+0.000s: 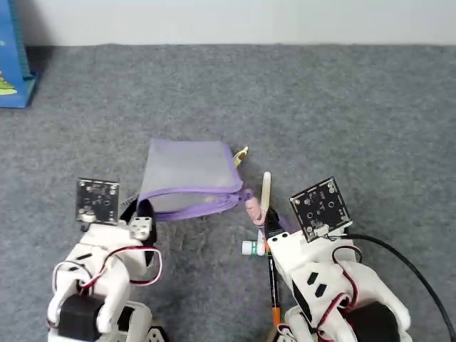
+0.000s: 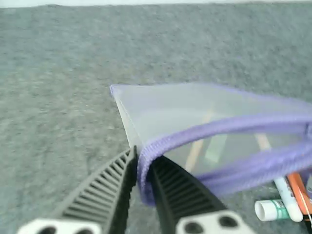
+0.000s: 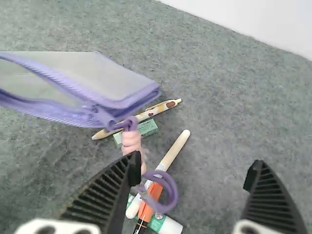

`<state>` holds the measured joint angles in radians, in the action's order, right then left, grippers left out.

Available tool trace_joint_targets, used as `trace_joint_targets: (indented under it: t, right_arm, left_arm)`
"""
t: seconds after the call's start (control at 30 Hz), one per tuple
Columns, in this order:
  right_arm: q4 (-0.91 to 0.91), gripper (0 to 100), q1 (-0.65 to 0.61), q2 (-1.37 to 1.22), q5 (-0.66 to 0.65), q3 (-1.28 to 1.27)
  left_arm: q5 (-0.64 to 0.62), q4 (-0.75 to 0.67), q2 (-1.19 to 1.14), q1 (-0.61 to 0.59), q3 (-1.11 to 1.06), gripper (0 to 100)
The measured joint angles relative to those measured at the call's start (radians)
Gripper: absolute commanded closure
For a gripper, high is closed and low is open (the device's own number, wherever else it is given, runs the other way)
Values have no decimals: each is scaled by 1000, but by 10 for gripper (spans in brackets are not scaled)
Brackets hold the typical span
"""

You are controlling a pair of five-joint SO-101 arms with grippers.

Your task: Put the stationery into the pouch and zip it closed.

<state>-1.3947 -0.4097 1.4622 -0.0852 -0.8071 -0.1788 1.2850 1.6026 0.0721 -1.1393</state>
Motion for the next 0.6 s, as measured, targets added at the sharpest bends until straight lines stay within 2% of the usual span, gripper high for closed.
trace_joint_targets:
  t: [0.2,0.37,0.6]
  right_arm:
    - [0,664,20,-69,37,2]
    - [57,664,124,-333,77,2]
    - [207,664,130,-666,123,2]
  left_arm:
    - [0,44,0,-71,97,988]
    - [-2,80,3,-72,129,988]
    - [18,98,6,-75,130,988]
